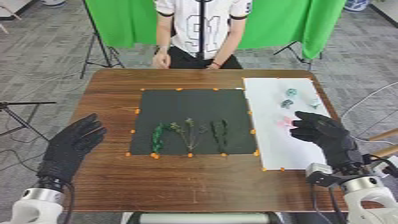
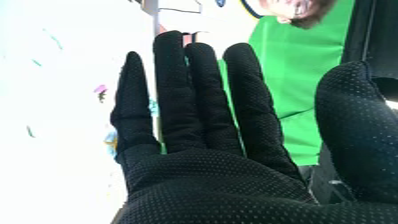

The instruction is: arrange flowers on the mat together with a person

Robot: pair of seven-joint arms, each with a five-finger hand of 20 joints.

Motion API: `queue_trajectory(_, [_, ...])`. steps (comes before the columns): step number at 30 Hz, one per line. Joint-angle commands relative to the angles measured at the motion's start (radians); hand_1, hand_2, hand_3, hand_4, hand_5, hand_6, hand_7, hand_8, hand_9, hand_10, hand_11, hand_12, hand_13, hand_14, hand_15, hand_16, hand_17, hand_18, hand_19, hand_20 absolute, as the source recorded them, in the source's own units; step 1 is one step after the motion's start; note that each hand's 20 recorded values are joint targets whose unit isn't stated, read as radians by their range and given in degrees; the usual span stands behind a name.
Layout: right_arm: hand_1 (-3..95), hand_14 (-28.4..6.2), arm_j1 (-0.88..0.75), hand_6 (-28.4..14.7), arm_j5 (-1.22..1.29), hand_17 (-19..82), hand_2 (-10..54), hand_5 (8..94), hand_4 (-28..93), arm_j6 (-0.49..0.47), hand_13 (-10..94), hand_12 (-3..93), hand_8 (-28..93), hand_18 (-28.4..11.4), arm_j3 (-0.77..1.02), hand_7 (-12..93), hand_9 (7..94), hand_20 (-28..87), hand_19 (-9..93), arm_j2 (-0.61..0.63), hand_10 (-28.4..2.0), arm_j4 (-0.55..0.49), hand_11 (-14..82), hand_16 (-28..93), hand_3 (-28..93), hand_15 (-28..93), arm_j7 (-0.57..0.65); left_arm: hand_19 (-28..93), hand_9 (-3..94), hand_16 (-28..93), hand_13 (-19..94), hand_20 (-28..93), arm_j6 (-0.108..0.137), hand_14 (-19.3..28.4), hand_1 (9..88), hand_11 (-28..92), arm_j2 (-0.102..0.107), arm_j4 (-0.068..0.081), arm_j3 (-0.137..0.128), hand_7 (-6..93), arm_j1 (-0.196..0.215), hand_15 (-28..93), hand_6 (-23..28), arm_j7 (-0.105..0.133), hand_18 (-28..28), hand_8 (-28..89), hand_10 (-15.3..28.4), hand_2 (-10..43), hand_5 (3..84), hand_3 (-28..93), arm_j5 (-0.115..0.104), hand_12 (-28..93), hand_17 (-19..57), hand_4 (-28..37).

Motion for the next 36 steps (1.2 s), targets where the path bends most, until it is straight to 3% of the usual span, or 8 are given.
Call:
queue_trajectory(1, [15.5,-13.6,0.004,-4.6,-0.046,13,6.5,48.6,-19,0.06,41,24.8,-10,-22.8,-0.021,22,48.1,31,53,0.023,-16.3,0.005,21.2,23,90,39,-0.034,48,34.1,-2,27,10,-0.004,16.0,28.5,28,-0.008,0.0,-0.001,18.2,0.017,38,6.2,-0.004,20.6,-9,14.2,1.5,40.9,73,0.002,13,-7.0,-19.4])
queue_trajectory(6, [24.2,-11.5,0.046,-2.9,-0.426,18,-2.6,50.2,-23,0.341,47,25.1,-13,-20.6,-0.1,28,52.4,33,59,0.133,-13.8,0.014,28.4,23,88,51,-0.055,48,34.1,-2,27,10,-0.003,15.9,28.5,28,-0.007,-0.001,0.0,18.2,0.016,38,6.2,-0.006,20.6,-9,14.2,1.5,40.9,73,0.001,13,-7.1,-19.4])
queue_trajectory(12, [30.7,-8.4,0.08,1.1,-1.058,22,-9.0,53.9,-27,0.486,50,24.9,-17,-17.8,-0.135,36,56.6,35,63,0.267,-10.9,0.05,32.2,22,86,58,0.041,48,34.1,-2,27,10,0.0,15.9,28.6,28,-0.005,-0.004,0.002,18.4,0.022,38,6.1,0.0,20.6,-9,14.2,1.5,41.0,73,0.0,13,-7.0,-19.4])
queue_trajectory(19, [30.9,-7.9,0.124,0.7,-1.209,18,-9.5,44.7,-28,0.487,35,28.0,-19,-16.2,-0.211,43,38.5,37,62,0.392,-10.3,0.089,38.9,21,88,67,0.199,48,34.0,-2,27,10,0.003,15.9,28.6,28,-0.003,-0.004,0.008,18.3,0.022,38,6.1,0.0,20.6,-9,14.1,1.3,40.9,73,-0.001,13,-7.0,-19.4])
queue_trajectory(22, [30.0,-8.3,0.15,0.3,-1.248,15,-9.5,38.7,-28,0.433,30,28.6,-20,-16.2,-0.237,45,32.3,37,61,0.417,-11.1,0.103,38.7,20,89,68,0.254,48,34.0,-2,27,10,0.006,15.9,28.6,28,-0.002,-0.005,0.008,18.3,0.024,38,6.1,0.001,20.6,-9,14.1,1.4,40.9,73,-0.002,13,-7.0,-19.5])
queue_trajectory(24, [29.5,-8.5,0.16,-0.3,-1.238,15,-9.5,36.3,-28,0.346,29,28.7,-20,-16.3,-0.234,45,31.1,37,61,0.417,-11.4,0.095,38.1,19,89,68,0.269,48,34.1,-2,27,10,0.005,16.0,28.6,28,-0.003,-0.005,0.007,18.3,0.025,38,6.0,0.002,20.6,-9,14.1,1.4,40.8,73,-0.002,13,-7.0,-19.5])
queue_trajectory(28, [28.3,-8.5,0.203,-2.9,-1.247,14,-9.5,35.9,-28,0.324,28,26.9,-17,-16.7,-0.284,32,30.3,37,60,0.43,-11.0,0.122,30.3,18,89,63,0.315,48,34.0,-2,27,10,0.006,16.0,28.6,28,-0.004,-0.005,0.01,18.2,0.023,38,5.9,0.0,20.6,-9,14.1,1.4,40.7,73,-0.002,13,-7.0,-19.4])
queue_trajectory(36, [28.4,-8.2,0.296,-2.1,-1.29,15,-9.5,39.7,-28,0.281,32,27.1,-16,-16.9,-0.406,32,35.2,38,61,0.47,-10.3,0.175,32.4,18,89,63,0.435,48,34.1,-2,28,10,0.01,15.9,28.7,28,-0.001,-0.005,0.011,18.3,0.023,38,5.9,0.004,20.6,-9,14.2,1.3,40.5,73,-0.002,13,-7.0,-19.5])
